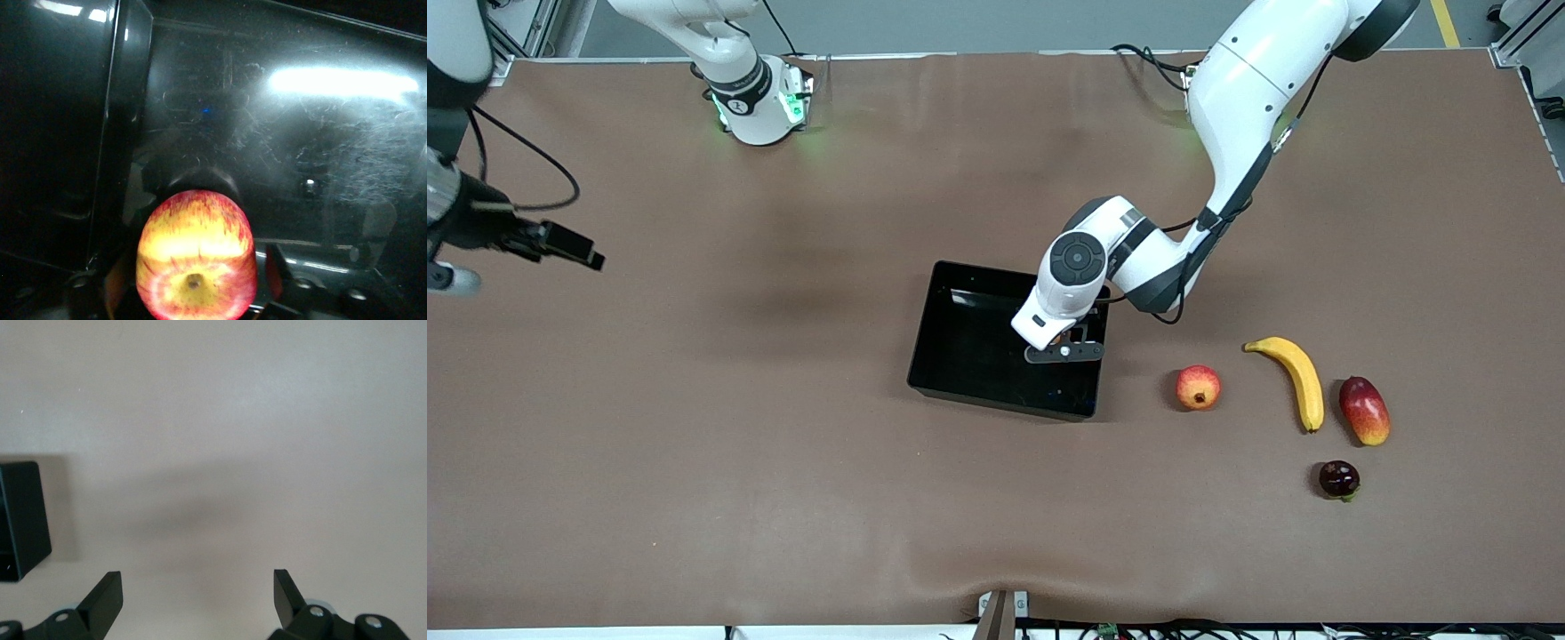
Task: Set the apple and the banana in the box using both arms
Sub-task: 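Open the left gripper to drop the apple into the box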
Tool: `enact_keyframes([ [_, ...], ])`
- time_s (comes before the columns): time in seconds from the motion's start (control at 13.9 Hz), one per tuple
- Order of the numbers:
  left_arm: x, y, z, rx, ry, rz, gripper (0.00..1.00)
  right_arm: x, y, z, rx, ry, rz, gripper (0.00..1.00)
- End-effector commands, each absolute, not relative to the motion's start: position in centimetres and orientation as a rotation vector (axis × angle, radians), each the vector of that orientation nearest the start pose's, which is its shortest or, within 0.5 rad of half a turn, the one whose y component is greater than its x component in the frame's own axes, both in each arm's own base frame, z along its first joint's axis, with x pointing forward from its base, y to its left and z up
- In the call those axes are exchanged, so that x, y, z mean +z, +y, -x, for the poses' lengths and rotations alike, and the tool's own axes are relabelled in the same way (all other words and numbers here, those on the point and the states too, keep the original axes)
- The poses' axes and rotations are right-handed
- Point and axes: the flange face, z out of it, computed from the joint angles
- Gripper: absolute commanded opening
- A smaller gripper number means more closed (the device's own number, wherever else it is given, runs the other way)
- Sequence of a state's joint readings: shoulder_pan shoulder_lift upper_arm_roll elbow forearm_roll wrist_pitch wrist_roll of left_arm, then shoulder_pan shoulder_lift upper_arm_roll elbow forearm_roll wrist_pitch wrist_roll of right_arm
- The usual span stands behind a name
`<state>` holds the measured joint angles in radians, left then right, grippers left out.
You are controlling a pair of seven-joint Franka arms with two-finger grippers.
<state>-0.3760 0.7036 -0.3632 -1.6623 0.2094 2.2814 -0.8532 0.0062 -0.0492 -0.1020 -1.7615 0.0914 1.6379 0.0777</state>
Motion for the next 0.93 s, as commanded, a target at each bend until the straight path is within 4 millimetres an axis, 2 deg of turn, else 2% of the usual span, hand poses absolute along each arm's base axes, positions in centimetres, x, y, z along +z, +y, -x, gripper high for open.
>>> enact_keyframes([
  [0.0,24.3,-43.4,-52.4,0.041,-0.151,3.168,1.0,60.8,-4.9,-53.3,0.117,0.306,3.045,1.0],
  [0.14,28.4,-42.6,-52.9,0.012,-0.174,3.152,1.0,63.5,-4.4,-53.0,0.106,0.287,3.048,1.0],
  [0.22,31.2,-41.6,-53.5,-0.016,-0.191,3.147,1.0,64.1,-3.8,-52.9,0.116,0.271,3.048,1.0],
  [0.36,36.4,-38.0,-55.6,-0.093,-0.273,3.139,1.0,65.1,-2.3,-53.0,0.086,0.183,3.054,1.0],
  [0.5,39.1,-32.6,-58.1,-0.116,-0.347,3.115,1.0,66.1,-2.3,-53.8,0.042,0.093,3.062,1.0],
  [0.57,39.2,-29.8,-59.3,-0.093,-0.349,3.093,1.0,66.2,-2.0,-53.8,0.038,0.048,3.063,1.0],
  [0.72,38.0,-22.3,-62.0,-0.045,-0.446,3.055,1.0,65.1,-1.8,-53.7,0.085,0.016,3.067,1.0],
  [0.86,36.2,-17.4,-63.8,-0.008,-0.521,3.033,1.0,64.6,-2.3,-53.7,0.101,-0.01,3.074,1.0],
])
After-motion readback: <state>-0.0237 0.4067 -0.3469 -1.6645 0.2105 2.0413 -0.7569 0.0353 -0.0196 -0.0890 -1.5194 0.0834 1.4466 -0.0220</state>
